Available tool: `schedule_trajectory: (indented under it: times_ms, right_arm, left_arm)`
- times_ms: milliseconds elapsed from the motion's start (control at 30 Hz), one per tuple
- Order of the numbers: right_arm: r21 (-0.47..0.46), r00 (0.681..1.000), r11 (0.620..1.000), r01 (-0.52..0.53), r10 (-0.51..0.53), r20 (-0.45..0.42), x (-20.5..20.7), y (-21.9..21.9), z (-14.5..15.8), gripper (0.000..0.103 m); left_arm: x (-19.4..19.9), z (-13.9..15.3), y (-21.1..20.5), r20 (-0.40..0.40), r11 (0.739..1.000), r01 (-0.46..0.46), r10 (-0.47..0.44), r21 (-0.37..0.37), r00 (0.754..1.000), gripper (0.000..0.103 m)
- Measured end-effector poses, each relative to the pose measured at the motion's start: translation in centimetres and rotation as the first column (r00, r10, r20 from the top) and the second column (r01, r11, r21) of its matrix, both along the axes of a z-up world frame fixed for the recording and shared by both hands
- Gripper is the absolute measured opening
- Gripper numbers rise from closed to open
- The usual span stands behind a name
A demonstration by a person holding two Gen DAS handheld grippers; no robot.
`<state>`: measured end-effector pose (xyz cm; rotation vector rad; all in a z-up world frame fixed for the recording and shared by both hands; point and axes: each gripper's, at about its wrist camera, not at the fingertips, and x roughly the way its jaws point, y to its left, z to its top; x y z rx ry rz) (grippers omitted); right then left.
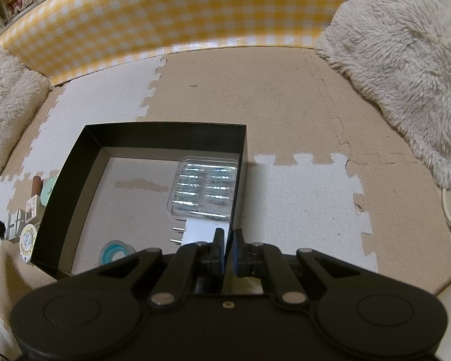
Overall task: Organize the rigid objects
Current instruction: 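Move the left tool to the round white tape measure and grasp it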
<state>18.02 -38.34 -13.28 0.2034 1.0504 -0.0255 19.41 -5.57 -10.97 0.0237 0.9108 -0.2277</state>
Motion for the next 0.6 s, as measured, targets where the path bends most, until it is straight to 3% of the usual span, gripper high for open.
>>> schedule_trajectory:
  times_ms: [100,200,333,600]
  right_arm:
    - [0.004,1.0,1.0,0.002,-0.002,-0.001,0.0,0.0,0.0,0.006]
    - [0.001,1.0,1.0,0.001,-0.001,0.0,0.0,0.0,0.0,0.006]
    - [0.003,1.0,1.0,0.002,-0.002,-0.001,0.0,0.0,0.0,0.006]
    - [0.003,1.0,1.0,0.001,-0.001,-0.001,0.0,-0.1,0.0,0.006]
  left_arm:
    - [0.0,-1.5,1.0,-0.073,0.999,-0.048,0.047,-0.02,0.996,0.103]
    - [0.0,-3.0,1.1,-0.121,0.998,-0.057,0.057,0.01,0.991,0.102]
    - [0.3,-4.4,1.0,-0.155,0.998,-0.05,0.056,0.04,0.986,0.086]
    - [1.1,-5.5,0.7,-0.117,0.997,-0.039,0.046,0.061,0.992,0.073]
